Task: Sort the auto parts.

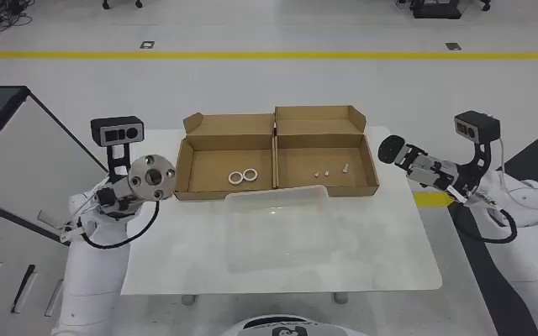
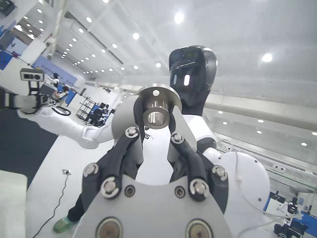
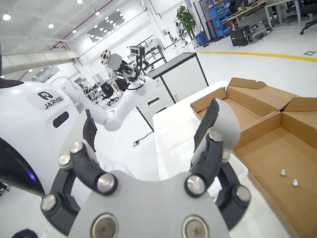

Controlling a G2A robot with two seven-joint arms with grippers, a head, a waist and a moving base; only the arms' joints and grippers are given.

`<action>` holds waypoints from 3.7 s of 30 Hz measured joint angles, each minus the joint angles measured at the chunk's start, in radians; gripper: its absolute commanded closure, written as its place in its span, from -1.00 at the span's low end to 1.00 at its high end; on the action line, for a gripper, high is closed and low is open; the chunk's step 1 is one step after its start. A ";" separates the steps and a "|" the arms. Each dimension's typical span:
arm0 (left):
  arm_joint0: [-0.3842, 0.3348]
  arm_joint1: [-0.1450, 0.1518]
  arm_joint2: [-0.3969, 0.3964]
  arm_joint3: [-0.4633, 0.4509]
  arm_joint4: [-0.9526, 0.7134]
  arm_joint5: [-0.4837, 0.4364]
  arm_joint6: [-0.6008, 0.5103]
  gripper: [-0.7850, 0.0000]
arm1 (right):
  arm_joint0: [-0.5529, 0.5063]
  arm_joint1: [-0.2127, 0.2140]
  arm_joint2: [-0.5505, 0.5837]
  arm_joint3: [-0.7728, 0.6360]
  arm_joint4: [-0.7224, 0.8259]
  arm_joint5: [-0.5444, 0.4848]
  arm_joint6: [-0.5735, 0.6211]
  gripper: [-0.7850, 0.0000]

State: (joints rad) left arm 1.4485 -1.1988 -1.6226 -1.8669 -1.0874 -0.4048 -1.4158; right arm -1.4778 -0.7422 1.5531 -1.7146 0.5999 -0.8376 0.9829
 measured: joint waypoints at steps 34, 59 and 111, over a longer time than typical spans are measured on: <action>0.012 -0.152 -0.139 -0.003 0.063 0.104 -0.104 1.00 | 0.000 0.000 0.000 0.000 0.000 0.000 0.000 -1.00; 0.018 -0.174 -0.144 0.062 -0.137 0.097 -0.097 1.00 | 0.000 0.000 0.000 0.000 0.000 0.000 0.000 -1.00; -0.482 -0.135 0.081 0.498 1.061 -0.128 0.208 1.00 | 0.000 0.000 0.000 0.000 0.000 0.000 0.000 -1.00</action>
State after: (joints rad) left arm 0.9665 -1.3336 -1.5418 -1.3688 -0.0261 -0.5326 -1.2081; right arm -1.4778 -0.7422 1.5531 -1.7146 0.5999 -0.8376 0.9829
